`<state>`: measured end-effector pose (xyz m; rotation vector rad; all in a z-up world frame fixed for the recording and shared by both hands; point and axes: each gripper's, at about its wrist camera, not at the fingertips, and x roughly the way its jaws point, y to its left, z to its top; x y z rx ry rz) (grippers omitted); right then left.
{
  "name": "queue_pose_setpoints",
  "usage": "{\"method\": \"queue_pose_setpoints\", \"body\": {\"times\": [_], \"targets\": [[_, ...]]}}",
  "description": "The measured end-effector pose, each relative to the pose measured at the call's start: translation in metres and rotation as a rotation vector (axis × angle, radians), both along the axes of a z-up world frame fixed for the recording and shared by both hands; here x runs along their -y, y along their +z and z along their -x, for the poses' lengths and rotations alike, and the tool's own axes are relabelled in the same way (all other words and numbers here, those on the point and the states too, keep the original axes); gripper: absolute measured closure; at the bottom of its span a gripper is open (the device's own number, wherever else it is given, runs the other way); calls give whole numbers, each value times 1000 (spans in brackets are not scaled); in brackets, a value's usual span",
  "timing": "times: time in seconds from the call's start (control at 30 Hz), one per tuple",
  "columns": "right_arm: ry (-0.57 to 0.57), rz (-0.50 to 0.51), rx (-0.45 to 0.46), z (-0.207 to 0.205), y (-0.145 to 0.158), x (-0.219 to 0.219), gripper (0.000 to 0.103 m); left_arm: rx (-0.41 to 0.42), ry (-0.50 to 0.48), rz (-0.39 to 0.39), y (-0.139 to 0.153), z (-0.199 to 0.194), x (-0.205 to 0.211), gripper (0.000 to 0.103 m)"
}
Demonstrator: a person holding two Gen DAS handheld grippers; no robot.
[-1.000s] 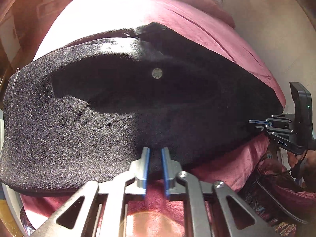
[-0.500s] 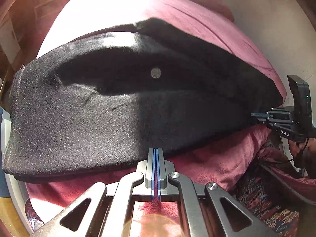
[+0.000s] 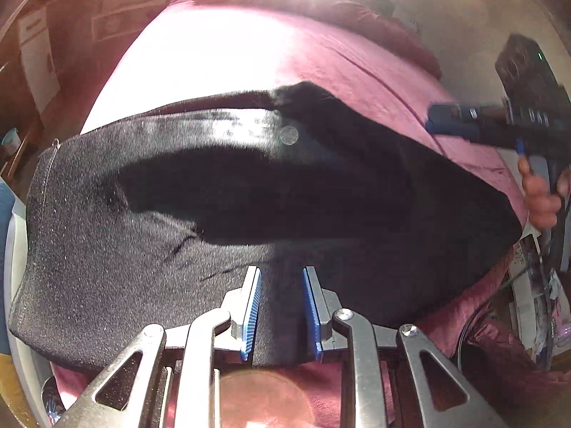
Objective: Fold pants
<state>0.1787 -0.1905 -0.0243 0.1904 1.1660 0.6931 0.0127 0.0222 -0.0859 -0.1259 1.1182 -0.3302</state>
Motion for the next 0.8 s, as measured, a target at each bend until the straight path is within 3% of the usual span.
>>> {"method": "queue_pose_setpoints", "body": {"times": [0.1, 0.2, 0.33, 0.4, 0.47, 0.53, 0.67, 0.8], "targets": [[31, 8, -39, -40, -9, -27, 64, -18, 1, -3, -12, 8, 3, 79], [76, 12, -117, -69, -41, -56, 70, -29, 8, 13, -15, 9, 2, 79], [174, 19, -203, -74, -76, -89, 82, -43, 20, 52, -18, 6, -11, 79], [184, 16, -193, -75, -80, -99, 88, -47, 28, 65, -19, 6, -16, 79], [161, 40, -126, -77, -74, -105, 95, -47, 27, 66, -17, 7, -27, 79], [115, -11, -77, -78, -67, -98, 97, -41, 26, 56, -15, 7, -26, 79], [19, 58, -129, -83, -107, -93, 98, -49, 28, 36, -19, 5, -20, 79], [-16, 81, -109, -81, -111, -104, 98, -56, 31, 50, -15, 5, -25, 79]]}}
